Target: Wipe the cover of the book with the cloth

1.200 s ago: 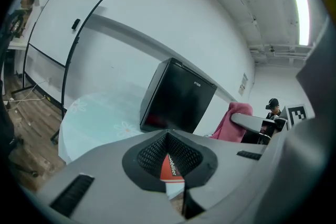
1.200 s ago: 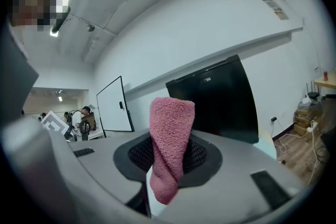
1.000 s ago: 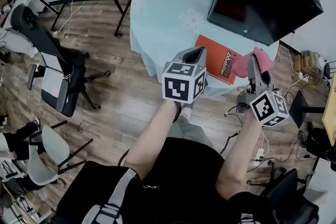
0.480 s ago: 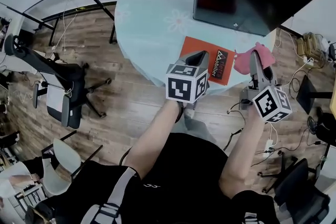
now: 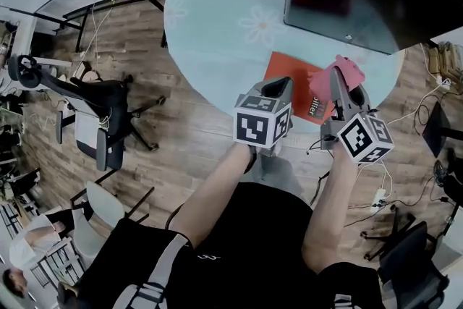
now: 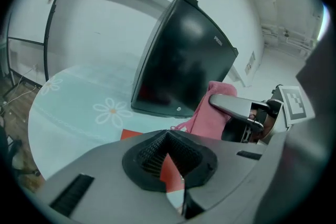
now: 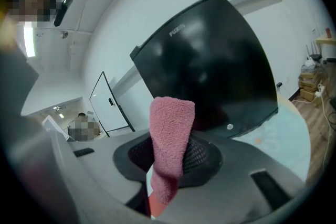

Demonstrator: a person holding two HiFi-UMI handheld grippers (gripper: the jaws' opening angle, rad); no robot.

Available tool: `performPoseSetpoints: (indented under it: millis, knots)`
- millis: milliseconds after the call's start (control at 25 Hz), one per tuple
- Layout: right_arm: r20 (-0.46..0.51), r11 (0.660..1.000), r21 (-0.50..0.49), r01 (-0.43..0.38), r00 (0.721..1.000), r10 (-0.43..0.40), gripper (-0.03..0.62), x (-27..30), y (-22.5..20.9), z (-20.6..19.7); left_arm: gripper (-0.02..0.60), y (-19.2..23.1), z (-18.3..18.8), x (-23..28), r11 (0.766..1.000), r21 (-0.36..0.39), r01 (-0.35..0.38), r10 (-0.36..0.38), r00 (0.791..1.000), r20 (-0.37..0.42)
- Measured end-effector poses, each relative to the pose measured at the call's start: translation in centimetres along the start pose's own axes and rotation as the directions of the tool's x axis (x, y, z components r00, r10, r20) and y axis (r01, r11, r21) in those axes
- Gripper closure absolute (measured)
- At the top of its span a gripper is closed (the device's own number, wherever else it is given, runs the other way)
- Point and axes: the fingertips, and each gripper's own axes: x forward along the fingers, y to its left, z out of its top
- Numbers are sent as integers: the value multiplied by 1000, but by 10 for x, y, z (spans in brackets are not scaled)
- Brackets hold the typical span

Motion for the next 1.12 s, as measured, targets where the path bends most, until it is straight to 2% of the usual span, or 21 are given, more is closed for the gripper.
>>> performPoseSetpoints:
  millis: [120, 240, 320, 480, 800, 920, 1120]
  knots:
    - [-45, 998, -55, 3, 999, -5, 499, 30, 10, -6, 568, 30, 16, 3, 999, -41, -28, 29, 999, 16]
    - [-111, 979, -198, 44, 992, -67, 499, 57, 13, -19, 568, 53, 23, 10, 995, -92, -39, 41, 999, 22]
    - [-138, 965, -258, 43, 987, -81, 499, 76, 19, -27, 567, 63, 21, 17, 992, -120, -30, 32, 999, 10]
    - [-174, 949, -314, 16, 982, -73, 499, 118, 33, -53, 568, 81, 11, 29, 987, -159, -6, 1, 1000, -31]
    - [-261, 953, -302, 26, 959, -109, 499, 163, 35, -95, 566, 122, 4, 47, 969, -248, -9, -11, 997, -81]
    - [-281, 953, -299, 41, 951, -129, 499, 171, 31, -107, 568, 127, -1, 59, 962, -272, 11, -42, 993, -109]
    - [-329, 956, -284, 70, 930, -166, 499, 172, 18, -125, 566, 119, -17, 77, 961, -271, 53, -105, 978, -179]
